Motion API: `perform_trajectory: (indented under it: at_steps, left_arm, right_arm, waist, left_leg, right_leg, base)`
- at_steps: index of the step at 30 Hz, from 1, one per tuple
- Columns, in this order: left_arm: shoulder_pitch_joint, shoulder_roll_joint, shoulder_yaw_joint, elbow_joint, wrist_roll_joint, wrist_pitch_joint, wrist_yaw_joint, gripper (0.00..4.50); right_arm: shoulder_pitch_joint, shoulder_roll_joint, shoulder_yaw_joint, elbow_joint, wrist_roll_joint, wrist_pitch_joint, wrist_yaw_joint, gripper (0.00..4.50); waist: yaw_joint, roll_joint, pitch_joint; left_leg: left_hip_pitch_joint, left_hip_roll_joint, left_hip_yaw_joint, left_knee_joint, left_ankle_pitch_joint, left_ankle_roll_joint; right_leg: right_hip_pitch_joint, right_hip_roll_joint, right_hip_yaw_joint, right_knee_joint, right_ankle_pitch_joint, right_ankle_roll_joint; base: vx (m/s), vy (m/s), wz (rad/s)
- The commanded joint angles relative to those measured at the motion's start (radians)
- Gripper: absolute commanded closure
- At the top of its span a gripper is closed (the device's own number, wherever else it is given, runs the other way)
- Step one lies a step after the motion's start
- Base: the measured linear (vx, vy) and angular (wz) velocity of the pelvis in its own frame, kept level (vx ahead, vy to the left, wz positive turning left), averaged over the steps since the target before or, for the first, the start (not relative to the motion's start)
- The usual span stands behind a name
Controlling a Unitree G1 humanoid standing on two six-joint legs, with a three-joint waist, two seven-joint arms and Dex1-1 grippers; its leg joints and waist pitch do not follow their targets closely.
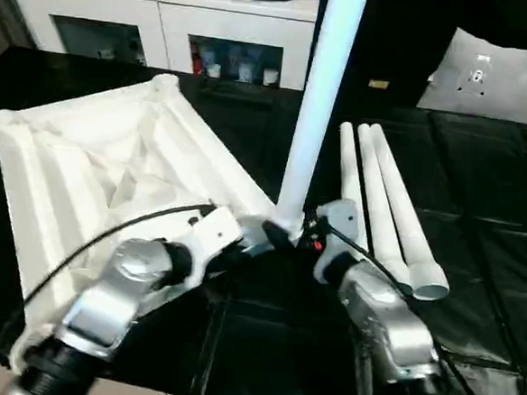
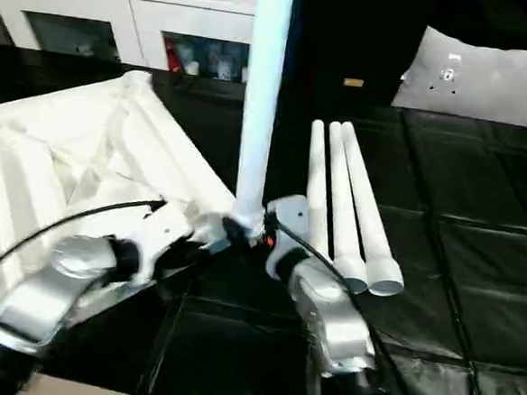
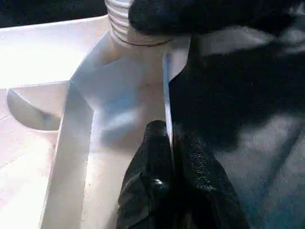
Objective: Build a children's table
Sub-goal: Rotate leg to tighten
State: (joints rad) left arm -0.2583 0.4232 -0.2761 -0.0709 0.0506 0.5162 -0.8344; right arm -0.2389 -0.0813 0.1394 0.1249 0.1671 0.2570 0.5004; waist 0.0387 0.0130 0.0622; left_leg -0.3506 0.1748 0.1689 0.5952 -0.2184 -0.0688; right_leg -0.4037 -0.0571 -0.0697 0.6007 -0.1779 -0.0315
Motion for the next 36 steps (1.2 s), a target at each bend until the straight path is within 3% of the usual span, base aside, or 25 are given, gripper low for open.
perform_trajectory:
  at_steps: [1, 2, 6, 7, 11, 14, 20, 25, 36]
  left_arm:
    - [-0.022, 0.035, 0.001, 0.011, -0.004, -0.043, -0.060, 4.50]
    - [-0.031, 0.087, -0.003, 0.041, -0.033, -0.108, -0.145, 4.50]
    - [-0.043, 0.176, -0.033, 0.083, -0.047, -0.211, -0.273, 4.50]
    - [-0.047, 0.198, -0.045, 0.098, -0.039, -0.234, -0.300, 4.50]
    - [-0.063, 0.230, -0.047, 0.142, -0.084, -0.309, -0.415, 4.50]
    - [-0.087, 0.254, -0.064, 0.183, -0.117, -0.369, -0.514, 4.50]
    - [-0.122, 0.256, -0.089, 0.244, -0.112, -0.438, -0.575, 4.50]
    - [-0.138, 0.246, -0.098, 0.268, -0.113, -0.460, -0.603, 4.50]
    - [-0.164, 0.240, -0.116, 0.304, -0.109, -0.496, -0.644, 4.50]
  right_arm:
    - [-0.001, -0.030, 0.007, -0.052, 0.022, 0.003, 0.058, 0.05]
    - [0.002, -0.103, 0.027, -0.100, 0.032, 0.020, 0.156, 0.05]
    - [0.001, -0.217, 0.065, -0.151, 0.046, 0.036, 0.309, 0.05]
    - [-0.002, -0.241, 0.069, -0.159, 0.054, 0.046, 0.342, 0.05]
    - [-0.018, -0.315, 0.089, -0.171, 0.094, 0.073, 0.465, 0.05]
    - [-0.038, -0.366, 0.113, -0.157, 0.109, 0.077, 0.555, 0.05]
    - [-0.066, -0.389, 0.157, -0.114, 0.106, 0.063, 0.658, 0.05]
    - [-0.097, -0.379, 0.182, -0.071, 0.103, 0.048, 0.691, 0.05]
    - [-0.162, -0.347, 0.199, 0.008, 0.133, 0.084, 0.757, 1.00]
  waist:
    - [0.003, 0.014, -0.056]
    - [0.006, 0.011, -0.056]
    - [0.014, 0.013, -0.059]
    - [0.016, 0.009, -0.059]
    - [0.025, 0.011, -0.061]
    - [0.029, 0.007, -0.061]
    - [0.042, 0.010, -0.059]
    - [0.045, 0.009, -0.061]
    - [0.050, 0.005, -0.061]
  left_leg:
    - [-0.001, 0.049, -0.019, -0.075, -0.167, 0.045]
    - [0.000, 0.050, -0.021, -0.076, -0.162, 0.045]
    - [0.001, 0.051, -0.018, -0.073, -0.143, 0.059]
    - [0.002, 0.051, -0.018, -0.073, -0.138, 0.061]
    - [0.005, 0.054, -0.017, -0.072, -0.130, 0.060]
    - [0.004, 0.052, -0.017, -0.070, -0.120, 0.065]
    - [0.004, 0.056, -0.015, -0.070, -0.130, 0.053]
    - [0.004, 0.056, -0.015, -0.070, -0.124, 0.045]
    - [0.003, 0.058, -0.014, -0.069, -0.119, 0.043]
  right_leg:
    - [0.056, -0.080, 0.058, -0.077, -0.245, -0.178]
    - [0.058, -0.080, 0.058, -0.077, -0.248, -0.171]
    - [0.054, -0.081, 0.060, -0.070, -0.220, -0.176]
    - [0.054, -0.081, 0.059, -0.071, -0.217, -0.178]
    - [0.054, -0.084, 0.060, -0.065, -0.200, -0.196]
    - [0.056, -0.085, 0.059, -0.064, -0.190, -0.208]
    - [0.054, -0.088, 0.059, -0.066, -0.227, -0.207]
    - [0.055, -0.086, 0.058, -0.061, -0.197, -0.218]
    - [0.056, -0.088, 0.058, -0.059, -0.201, -0.219]
  base:
    - [0.000, 0.000, 0.00]
    - [0.000, 0.000, 0.00]
    - [0.000, 0.000, 0.00]
    - [0.000, 0.000, 0.00]
    - [0.000, 0.000, 0.00]
    - [0.000, 0.000, 0.00]
    - [0.000, 0.000, 0.00]
    - [0.000, 0.000, 0.00]
    - [0.000, 0.000, 0.00]
